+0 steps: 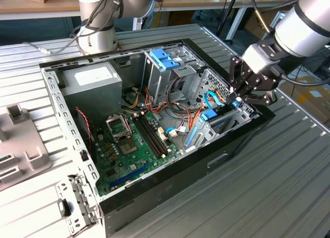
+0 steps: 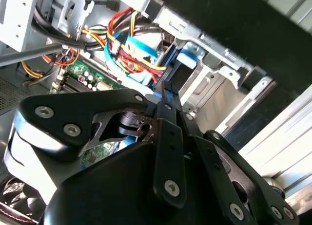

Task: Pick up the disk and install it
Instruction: 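Insert the second disk wire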

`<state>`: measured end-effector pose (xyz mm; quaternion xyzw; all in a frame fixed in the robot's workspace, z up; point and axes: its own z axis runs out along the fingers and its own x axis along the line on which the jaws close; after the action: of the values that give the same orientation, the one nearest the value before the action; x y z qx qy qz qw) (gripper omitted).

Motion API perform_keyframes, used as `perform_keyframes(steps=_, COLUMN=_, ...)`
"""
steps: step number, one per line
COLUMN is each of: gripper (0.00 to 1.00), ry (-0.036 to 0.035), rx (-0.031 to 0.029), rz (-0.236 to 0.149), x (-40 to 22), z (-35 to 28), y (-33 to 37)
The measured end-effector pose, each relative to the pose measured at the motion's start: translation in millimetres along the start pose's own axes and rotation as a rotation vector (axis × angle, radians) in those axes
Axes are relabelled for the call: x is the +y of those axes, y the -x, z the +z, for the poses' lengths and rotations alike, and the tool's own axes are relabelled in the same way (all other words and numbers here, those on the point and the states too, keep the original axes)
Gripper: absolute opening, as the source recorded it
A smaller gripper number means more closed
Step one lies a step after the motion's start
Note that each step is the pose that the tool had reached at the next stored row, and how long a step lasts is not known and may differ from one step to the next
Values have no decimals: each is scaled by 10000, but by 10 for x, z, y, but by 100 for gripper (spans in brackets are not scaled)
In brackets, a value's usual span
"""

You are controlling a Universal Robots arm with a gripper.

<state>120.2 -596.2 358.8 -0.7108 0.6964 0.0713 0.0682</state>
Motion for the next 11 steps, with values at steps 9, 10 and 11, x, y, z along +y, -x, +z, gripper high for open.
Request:
perform_keyframes(steps=9, gripper=11, ry=9, rx=-22, rz=2, x=-69, z=-98, y=18)
perform_keyframes(steps=10, gripper=11, ry=9, rx=-21, rz=3, x=-69, z=-98, y=18)
perform_keyframes(steps=11, gripper=11, ry=9, rx=-21, rz=2, x=-69, z=-99, y=18)
